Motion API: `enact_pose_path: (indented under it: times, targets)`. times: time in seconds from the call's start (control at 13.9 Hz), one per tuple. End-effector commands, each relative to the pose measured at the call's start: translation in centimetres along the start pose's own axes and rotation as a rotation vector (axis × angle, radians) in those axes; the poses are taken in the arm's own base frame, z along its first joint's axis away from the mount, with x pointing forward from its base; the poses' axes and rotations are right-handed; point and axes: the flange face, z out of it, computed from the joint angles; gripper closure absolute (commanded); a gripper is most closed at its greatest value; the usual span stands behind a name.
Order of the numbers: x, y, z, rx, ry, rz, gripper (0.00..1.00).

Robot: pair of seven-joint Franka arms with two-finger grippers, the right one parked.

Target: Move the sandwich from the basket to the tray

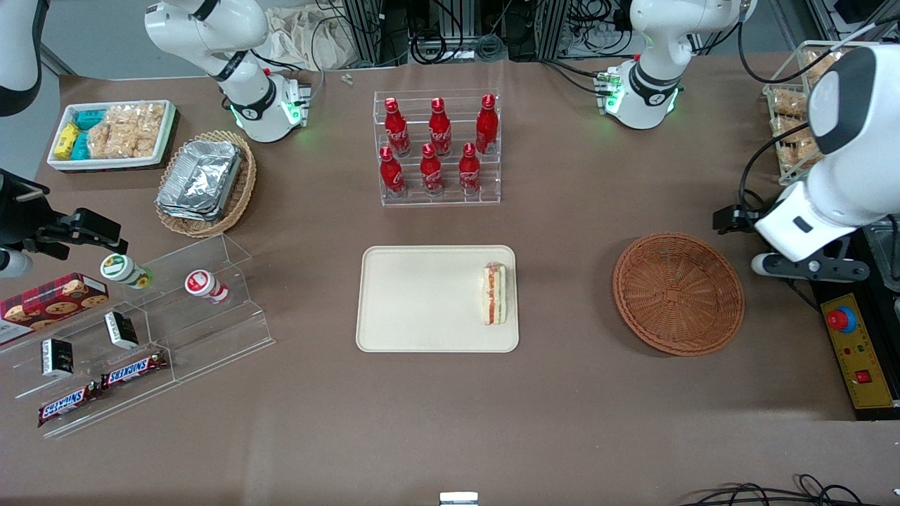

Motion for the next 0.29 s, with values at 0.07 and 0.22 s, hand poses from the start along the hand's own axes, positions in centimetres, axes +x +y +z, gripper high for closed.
enact_pose_path:
  times: [0.07, 0.22]
  targets:
    - [0.2, -0.6, -1.7, -0.007, -0.003, 0.031, 0.0]
    - [1.0, -0.4, -1.6, -0.01, -0.005, 0.035, 0.0]
